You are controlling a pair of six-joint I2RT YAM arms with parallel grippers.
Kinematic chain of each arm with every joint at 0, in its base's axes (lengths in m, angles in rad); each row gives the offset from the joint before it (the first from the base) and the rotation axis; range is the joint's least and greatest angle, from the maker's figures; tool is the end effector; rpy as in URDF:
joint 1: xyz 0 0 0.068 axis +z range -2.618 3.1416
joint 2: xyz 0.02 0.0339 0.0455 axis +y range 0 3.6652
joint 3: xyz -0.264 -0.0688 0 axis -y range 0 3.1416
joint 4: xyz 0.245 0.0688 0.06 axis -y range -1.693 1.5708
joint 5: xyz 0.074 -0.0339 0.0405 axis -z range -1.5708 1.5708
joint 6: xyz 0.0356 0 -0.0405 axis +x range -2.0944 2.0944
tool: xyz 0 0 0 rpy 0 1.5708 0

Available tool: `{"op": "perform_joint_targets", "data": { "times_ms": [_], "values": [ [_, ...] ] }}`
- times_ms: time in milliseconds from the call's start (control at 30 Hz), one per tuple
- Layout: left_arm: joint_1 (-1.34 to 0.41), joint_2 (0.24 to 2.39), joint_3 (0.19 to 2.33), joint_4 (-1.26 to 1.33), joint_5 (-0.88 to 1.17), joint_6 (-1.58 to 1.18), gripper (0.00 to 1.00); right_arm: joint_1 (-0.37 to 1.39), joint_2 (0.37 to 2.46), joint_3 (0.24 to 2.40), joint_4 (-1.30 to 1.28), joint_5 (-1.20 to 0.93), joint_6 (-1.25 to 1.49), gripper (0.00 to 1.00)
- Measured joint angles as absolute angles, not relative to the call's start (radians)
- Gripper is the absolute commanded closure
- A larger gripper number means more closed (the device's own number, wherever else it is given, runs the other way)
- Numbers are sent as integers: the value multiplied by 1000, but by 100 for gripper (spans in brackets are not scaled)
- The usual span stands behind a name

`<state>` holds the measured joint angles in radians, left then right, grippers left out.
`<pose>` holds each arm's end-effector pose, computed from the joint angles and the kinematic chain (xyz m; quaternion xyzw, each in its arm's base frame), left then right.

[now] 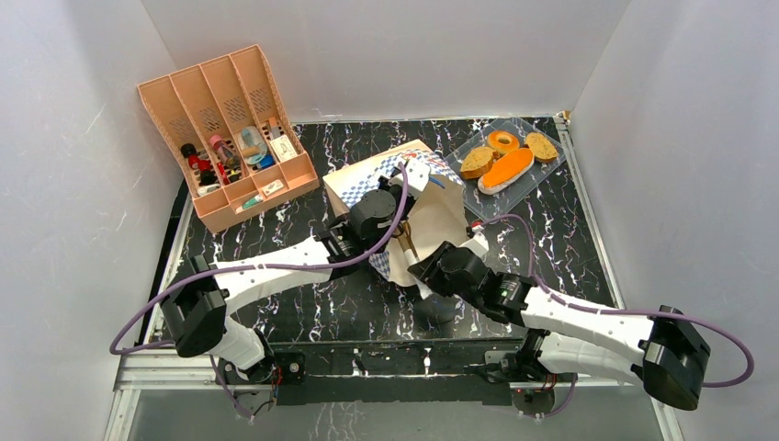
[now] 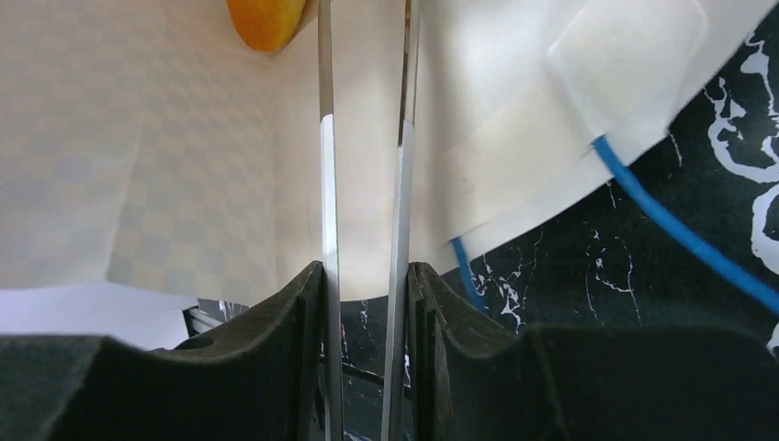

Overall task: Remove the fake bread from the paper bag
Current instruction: Take out the fake bread from the paper bag.

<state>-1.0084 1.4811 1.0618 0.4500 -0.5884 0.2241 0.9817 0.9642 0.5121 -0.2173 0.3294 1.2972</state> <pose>0.2023 -0.2840 0.3347 0.2152 0.6640 -0.0760 0.7120 0.1210 0.1603 0.2105 0.2100 0.8657 0.3286 0.3137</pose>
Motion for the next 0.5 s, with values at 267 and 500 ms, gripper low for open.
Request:
{"op": "perform_joint_targets", "data": {
  "times_ms": [267,500],
  "values": [
    [-1038,1481,1052,474,-609,237,100,982,984,508,-179,322,1381,67],
    [-1059,1481,1045,483,-622,252,100,982,995,505,-163,326,1419,66]
  ]
}}
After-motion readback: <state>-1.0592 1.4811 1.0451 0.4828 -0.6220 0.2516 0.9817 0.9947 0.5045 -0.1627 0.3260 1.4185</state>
